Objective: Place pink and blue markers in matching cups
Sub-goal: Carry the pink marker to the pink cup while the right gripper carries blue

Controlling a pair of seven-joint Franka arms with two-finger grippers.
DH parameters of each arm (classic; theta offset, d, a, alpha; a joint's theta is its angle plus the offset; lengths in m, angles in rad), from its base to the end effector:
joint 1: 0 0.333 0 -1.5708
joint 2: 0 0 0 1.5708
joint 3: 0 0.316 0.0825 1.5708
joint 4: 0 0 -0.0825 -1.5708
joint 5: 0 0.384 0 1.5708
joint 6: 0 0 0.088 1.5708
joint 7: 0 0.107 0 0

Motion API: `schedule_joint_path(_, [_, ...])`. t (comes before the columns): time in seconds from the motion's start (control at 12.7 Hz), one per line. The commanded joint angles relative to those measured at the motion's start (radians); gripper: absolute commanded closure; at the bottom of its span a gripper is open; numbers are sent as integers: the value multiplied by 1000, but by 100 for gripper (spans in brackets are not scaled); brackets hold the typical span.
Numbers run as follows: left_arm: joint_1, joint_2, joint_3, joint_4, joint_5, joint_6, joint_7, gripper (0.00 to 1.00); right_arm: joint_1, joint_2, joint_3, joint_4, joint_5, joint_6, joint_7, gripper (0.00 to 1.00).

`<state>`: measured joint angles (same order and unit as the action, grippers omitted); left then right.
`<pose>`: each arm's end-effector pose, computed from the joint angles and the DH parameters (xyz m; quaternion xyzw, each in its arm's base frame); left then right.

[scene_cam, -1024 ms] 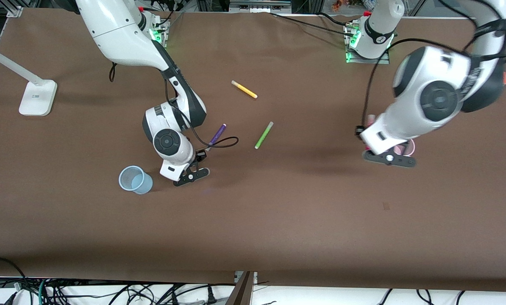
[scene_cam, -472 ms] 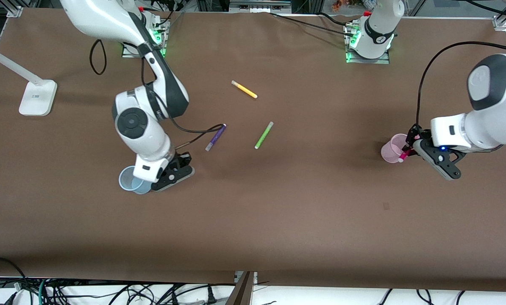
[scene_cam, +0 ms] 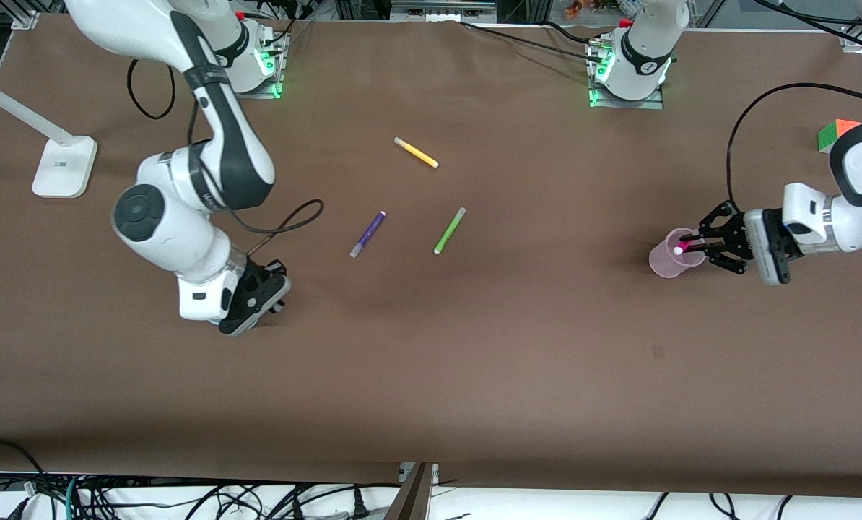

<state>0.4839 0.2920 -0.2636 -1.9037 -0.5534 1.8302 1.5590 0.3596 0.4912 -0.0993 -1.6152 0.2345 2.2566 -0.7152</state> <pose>0.5748 0.0921 0.3413 0.8051 -0.4913 0.1115 0.3131 0.6698 0.1945 0.3568 -0.9047 -0.4127 -0.0912 0.0540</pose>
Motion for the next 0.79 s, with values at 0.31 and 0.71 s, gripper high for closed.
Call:
schedule_joint_path(0.31, [99, 127, -17, -49, -183, 12, 392, 100, -119, 20, 9, -6, 336, -6, -518, 100])
schedule_joint_path(0.71, [128, 160, -16, -45, -183, 7, 403, 80, -175, 43, 10, -11, 503, -38, -763, 100])
